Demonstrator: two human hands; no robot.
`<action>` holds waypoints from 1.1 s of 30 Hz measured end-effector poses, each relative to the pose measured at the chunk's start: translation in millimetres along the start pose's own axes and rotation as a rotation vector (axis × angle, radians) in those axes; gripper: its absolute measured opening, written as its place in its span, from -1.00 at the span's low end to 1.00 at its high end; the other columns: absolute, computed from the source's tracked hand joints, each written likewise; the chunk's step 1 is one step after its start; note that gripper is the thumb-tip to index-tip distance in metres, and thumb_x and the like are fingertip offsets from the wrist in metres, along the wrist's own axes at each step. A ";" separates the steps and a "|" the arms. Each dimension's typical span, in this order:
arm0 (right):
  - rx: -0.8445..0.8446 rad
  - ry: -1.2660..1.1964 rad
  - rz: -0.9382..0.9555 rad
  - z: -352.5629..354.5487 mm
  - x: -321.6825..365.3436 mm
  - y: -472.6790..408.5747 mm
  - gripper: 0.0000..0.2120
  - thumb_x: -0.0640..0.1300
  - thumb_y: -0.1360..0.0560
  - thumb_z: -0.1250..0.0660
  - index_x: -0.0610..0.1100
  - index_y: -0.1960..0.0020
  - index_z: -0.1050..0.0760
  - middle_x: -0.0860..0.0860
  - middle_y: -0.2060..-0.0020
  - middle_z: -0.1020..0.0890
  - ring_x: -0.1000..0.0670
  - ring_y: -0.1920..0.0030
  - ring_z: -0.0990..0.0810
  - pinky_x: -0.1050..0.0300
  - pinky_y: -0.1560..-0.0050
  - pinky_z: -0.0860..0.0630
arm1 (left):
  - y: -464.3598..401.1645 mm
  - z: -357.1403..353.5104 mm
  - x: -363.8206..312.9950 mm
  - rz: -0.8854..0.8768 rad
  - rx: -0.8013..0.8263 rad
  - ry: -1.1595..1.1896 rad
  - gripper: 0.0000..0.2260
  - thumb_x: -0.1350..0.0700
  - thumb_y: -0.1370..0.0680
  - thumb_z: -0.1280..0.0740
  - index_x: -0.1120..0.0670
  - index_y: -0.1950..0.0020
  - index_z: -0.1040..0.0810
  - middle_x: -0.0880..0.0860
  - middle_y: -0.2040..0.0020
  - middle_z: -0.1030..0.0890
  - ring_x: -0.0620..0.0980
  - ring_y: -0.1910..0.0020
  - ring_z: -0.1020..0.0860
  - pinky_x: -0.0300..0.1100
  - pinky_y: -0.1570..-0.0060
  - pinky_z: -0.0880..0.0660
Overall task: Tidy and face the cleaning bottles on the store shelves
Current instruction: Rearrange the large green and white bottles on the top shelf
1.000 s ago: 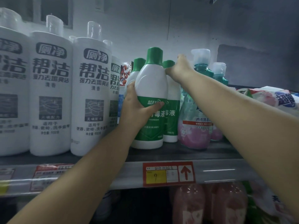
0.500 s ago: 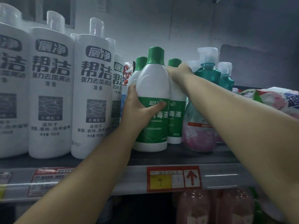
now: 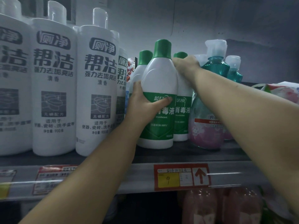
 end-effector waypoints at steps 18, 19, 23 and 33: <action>-0.175 -0.257 0.341 27.4 38.8 43.9 -0.70 0.17 -0.52 -0.19 -0.06 0.13 -0.42 0.06 0.22 -0.50 0.04 0.17 -0.46 0.13 0.13 -0.40 | 7.4 -11.2 -7.7 0.006 0.135 0.103 -0.52 0.06 -0.39 -0.47 0.05 -0.20 -0.32 -0.01 -0.03 -0.56 -0.11 0.07 -0.59 -0.26 0.26 -0.58; -0.143 -0.223 0.337 24.9 36.7 49.9 -0.67 0.21 -0.49 -0.22 -0.07 0.05 -0.43 0.05 0.16 -0.51 0.05 0.15 -0.48 0.16 0.16 -0.41 | 8.2 -13.2 -8.1 0.007 0.154 0.109 -0.54 0.05 -0.40 -0.46 0.05 -0.20 -0.32 0.00 -0.02 -0.57 -0.11 0.09 -0.60 -0.27 0.27 -0.58; 0.043 -0.097 0.253 9.7 22.4 60.9 -0.50 0.21 -0.40 -0.37 -0.12 -0.15 -0.37 -0.07 -0.06 -0.55 -0.08 -0.03 -0.57 -0.05 -0.09 -0.53 | 9.2 -20.1 -8.9 0.044 0.241 0.148 -0.61 0.05 -0.47 -0.39 0.01 -0.22 -0.32 0.03 -0.03 -0.59 -0.07 0.09 -0.63 -0.17 0.19 -0.61; -0.019 -0.035 0.216 32.1 11.3 62.2 -0.51 0.14 -0.40 -0.37 -0.14 -0.19 -0.41 -0.09 -0.07 -0.56 -0.11 -0.04 -0.57 -0.07 -0.14 -0.51 | 16.9 -39.4 3.2 0.252 0.492 0.195 -0.58 0.17 -0.50 -0.35 0.04 -0.34 -0.36 0.01 -0.14 -0.60 -0.04 -0.07 -0.60 -0.08 -0.11 -0.53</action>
Point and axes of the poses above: each hand's wrist, its own y-axis away from the middle knuckle, its own z-axis out of the back of the hand, x = y × z, the point moved 6 cm from there along -y, towards the middle knuckle
